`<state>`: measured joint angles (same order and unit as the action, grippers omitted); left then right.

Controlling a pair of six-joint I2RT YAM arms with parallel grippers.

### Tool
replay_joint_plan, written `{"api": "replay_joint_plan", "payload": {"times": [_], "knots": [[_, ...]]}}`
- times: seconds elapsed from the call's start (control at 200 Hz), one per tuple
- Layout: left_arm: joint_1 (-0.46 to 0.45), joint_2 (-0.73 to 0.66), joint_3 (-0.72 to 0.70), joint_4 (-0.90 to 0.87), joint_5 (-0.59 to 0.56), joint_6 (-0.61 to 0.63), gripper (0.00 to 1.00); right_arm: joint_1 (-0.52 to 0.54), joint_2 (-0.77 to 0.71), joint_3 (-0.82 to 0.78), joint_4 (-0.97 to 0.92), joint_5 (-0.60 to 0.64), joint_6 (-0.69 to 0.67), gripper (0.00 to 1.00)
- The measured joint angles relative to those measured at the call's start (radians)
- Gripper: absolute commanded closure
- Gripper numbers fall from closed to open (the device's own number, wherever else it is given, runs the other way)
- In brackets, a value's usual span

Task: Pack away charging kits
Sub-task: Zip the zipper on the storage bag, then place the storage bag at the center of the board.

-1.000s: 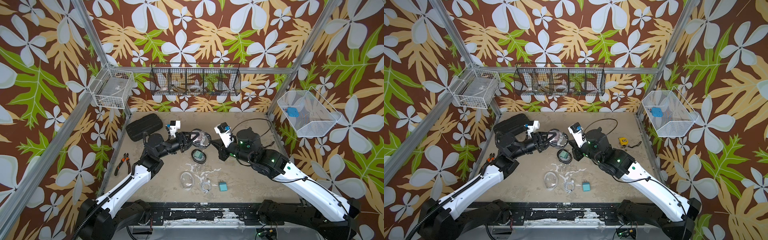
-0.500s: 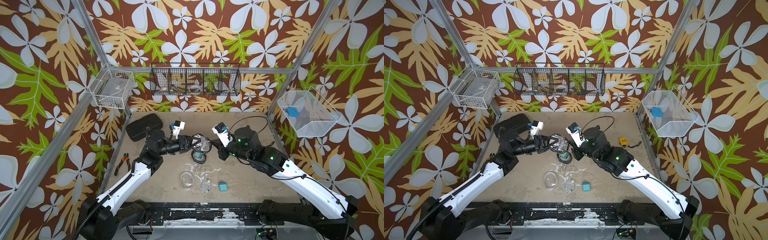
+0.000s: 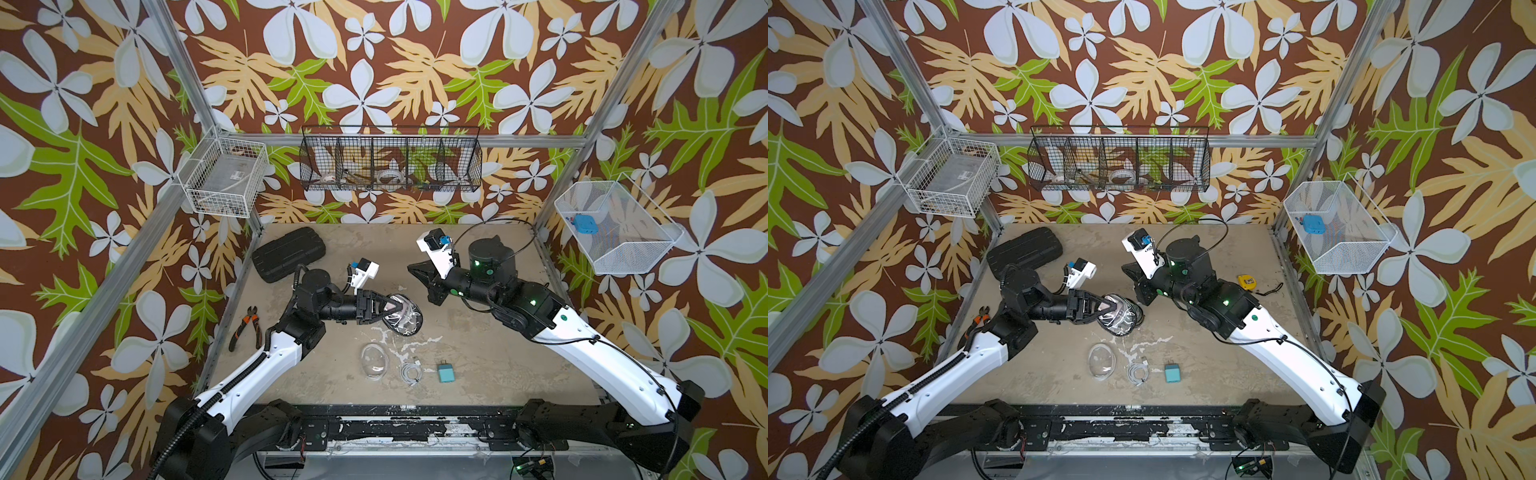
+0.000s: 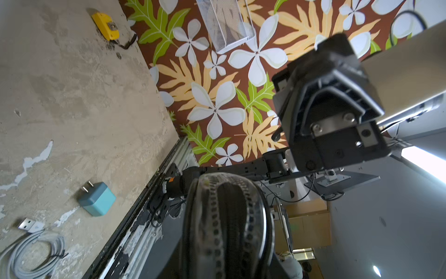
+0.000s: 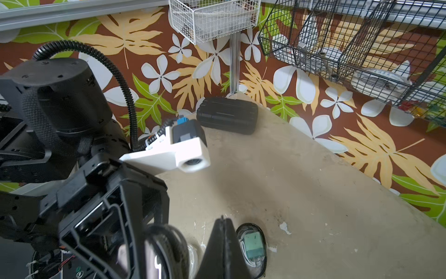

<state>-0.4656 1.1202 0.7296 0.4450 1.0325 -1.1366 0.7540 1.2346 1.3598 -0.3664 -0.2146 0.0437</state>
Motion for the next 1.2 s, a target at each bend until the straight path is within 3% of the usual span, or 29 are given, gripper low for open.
{"api": "replay_joint_plan", "payload": {"times": [0.06,0.245,0.44,0.5,0.626,0.701,0.886,1.071,1.201], "knots": [[0.0,0.02,-0.018,0.109,-0.029,-0.043,1.0,-0.026,-0.025,0.011,-0.041,0.005,-0.018,0.72],[-0.002,0.165,-0.071,0.536,-0.054,-0.265,1.0,-0.127,-0.098,0.05,-0.156,0.01,0.005,0.72],[-0.039,0.308,-0.023,0.879,-0.047,-0.418,1.0,-0.18,-0.122,0.058,-0.246,-0.005,0.035,0.65],[-0.074,0.348,0.011,0.786,-0.073,-0.381,1.0,-0.224,-0.13,0.055,-0.261,0.005,0.063,0.59],[-0.165,0.427,0.216,0.402,-0.212,-0.105,1.0,-0.288,-0.147,0.005,-0.266,-0.028,0.087,0.47],[-0.204,0.512,0.29,0.293,-0.269,0.009,1.0,-0.304,-0.152,-0.019,-0.273,-0.041,0.108,0.41],[-0.27,0.798,0.466,0.063,-0.343,0.154,1.0,-0.309,-0.158,-0.075,-0.267,-0.069,0.11,0.35],[-0.311,1.007,0.625,-0.034,-0.357,0.249,1.0,-0.308,-0.166,-0.119,-0.242,-0.092,0.132,0.32],[-0.31,1.117,0.735,-0.133,-0.382,0.304,0.85,-0.308,-0.169,-0.129,-0.23,-0.09,0.132,0.31]]}}
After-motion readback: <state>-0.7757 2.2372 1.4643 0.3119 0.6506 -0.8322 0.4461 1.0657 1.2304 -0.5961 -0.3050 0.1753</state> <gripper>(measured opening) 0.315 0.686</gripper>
